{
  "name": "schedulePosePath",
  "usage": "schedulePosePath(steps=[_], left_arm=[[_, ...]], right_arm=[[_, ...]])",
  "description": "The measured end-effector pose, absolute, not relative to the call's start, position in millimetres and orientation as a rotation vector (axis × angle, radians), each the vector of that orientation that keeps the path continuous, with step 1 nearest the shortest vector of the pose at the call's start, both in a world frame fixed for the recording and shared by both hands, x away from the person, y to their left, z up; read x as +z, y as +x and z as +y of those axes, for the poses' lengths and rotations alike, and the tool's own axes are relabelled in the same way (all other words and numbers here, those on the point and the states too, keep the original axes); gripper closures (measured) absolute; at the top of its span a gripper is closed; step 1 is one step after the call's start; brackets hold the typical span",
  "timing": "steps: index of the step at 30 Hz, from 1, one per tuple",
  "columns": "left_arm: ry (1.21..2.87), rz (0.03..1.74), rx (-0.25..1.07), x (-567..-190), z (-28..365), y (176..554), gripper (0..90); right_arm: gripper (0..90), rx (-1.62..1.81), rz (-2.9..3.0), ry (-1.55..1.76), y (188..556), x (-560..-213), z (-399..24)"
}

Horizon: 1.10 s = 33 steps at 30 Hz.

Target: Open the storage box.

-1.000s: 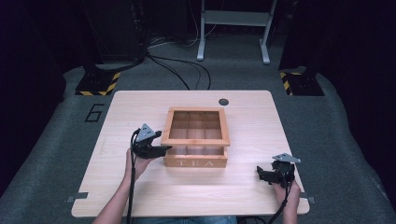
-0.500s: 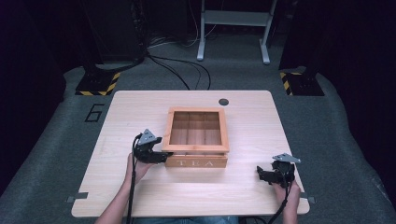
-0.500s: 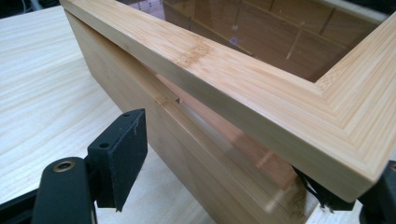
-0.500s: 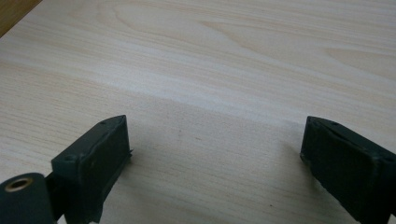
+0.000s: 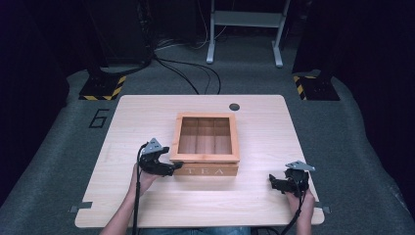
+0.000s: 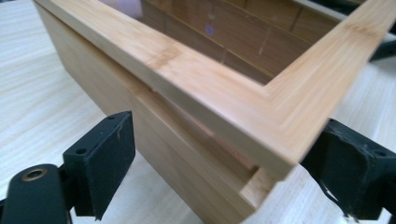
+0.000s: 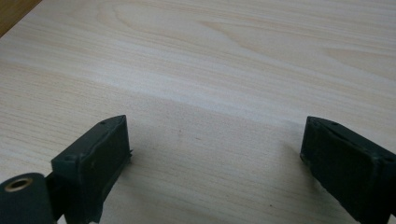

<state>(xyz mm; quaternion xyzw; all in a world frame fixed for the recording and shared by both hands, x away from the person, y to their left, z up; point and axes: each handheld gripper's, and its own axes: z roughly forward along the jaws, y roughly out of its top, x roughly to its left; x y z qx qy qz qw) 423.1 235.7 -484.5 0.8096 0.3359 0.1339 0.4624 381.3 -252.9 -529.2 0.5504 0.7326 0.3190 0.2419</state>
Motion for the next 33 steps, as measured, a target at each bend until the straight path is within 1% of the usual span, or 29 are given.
schedulePosePath(steps=[2,6,14,20,22,26,33], left_arm=[[1.996,0.837,0.303,-494,231,421,8.8],[1.953,0.844,0.31,-498,233,419,8.1],[1.949,0.852,0.342,-492,240,407,2.2],[1.952,0.847,0.411,-485,256,392,1.1],[1.926,0.863,0.437,-482,263,385,1.1],[1.928,0.876,0.482,-481,278,373,1.2],[1.919,0.954,0.525,-491,310,353,1.1]], right_arm=[[7.6,0.871,2.006,1.503,381,-529,-253],[7.6,0.872,2.002,1.506,381,-529,-253],[7.7,0.87,2.005,1.503,381,-529,-253],[7.6,0.87,2.005,1.504,381,-529,-253],[7.7,0.871,2.003,1.505,381,-529,-253],[7.7,0.873,2.0,1.506,381,-529,-253],[7.7,0.876,1.998,1.505,381,-529,-253]])
